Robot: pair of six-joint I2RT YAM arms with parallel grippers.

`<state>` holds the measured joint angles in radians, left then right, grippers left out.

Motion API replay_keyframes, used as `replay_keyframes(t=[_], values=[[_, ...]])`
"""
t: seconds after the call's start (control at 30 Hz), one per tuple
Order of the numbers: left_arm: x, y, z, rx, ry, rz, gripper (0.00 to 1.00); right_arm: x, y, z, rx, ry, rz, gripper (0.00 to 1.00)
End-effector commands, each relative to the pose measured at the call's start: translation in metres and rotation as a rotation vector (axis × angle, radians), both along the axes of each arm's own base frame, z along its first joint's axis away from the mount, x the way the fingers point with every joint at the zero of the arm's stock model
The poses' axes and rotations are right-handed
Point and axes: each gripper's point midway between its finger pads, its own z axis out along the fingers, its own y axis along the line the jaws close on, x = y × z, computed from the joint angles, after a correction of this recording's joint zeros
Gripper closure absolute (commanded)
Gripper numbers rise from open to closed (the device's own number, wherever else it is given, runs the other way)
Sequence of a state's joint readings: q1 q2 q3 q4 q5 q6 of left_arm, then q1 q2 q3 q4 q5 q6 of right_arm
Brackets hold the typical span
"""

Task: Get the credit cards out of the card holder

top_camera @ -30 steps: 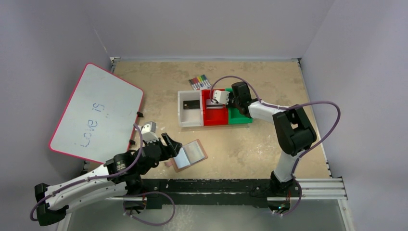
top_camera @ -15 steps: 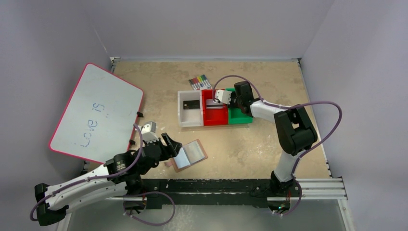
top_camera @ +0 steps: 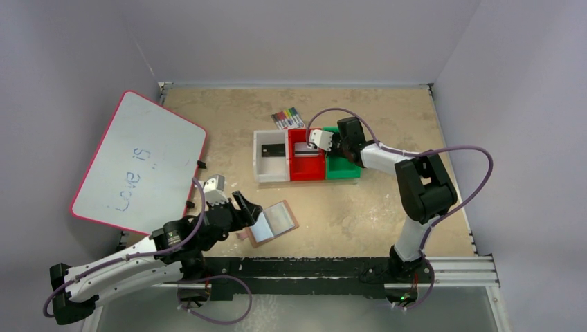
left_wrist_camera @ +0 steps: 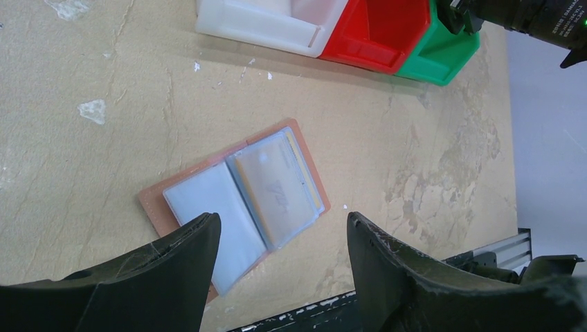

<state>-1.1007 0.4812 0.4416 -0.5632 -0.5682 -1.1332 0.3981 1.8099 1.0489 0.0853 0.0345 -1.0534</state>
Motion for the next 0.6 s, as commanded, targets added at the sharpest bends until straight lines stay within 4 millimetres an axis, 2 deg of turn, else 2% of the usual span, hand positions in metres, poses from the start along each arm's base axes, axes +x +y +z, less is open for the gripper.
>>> replay_keyframes(t=[0.0, 0.07, 0.1, 0.13, 0.33, 0.43, 0.57], values=[[0.003, -0.008, 0.018, -0.059, -0.021, -0.005, 0.34, 0.003, 0.009, 0.026, 0.056, -0.028, 0.011, 0.61], [0.002, -0.009, 0.018, -0.061, -0.018, -0.006, 0.34, 0.003, 0.01, 0.029, 0.07, -0.03, 0.012, 0.53], [0.002, -0.01, 0.018, -0.064, -0.018, -0.009, 0.34, 0.002, 0.011, 0.03, 0.075, -0.029, 0.016, 0.44], [0.002, -0.01, 0.017, -0.063, -0.017, -0.008, 0.34, 0.002, 0.01, 0.03, 0.076, -0.027, 0.016, 0.42], [0.002, -0.012, 0.018, -0.067, -0.014, -0.012, 0.34, 0.004, 0.013, 0.04, 0.113, -0.045, 0.005, 0.41], [0.002, -0.012, 0.017, -0.07, -0.013, -0.009, 0.34, 0.006, 0.014, 0.052, 0.137, -0.07, -0.005, 0.41], [0.002, -0.013, 0.018, -0.073, -0.014, -0.012, 0.34, 0.01, 0.011, 0.077, 0.175, -0.132, -0.04, 0.4]])
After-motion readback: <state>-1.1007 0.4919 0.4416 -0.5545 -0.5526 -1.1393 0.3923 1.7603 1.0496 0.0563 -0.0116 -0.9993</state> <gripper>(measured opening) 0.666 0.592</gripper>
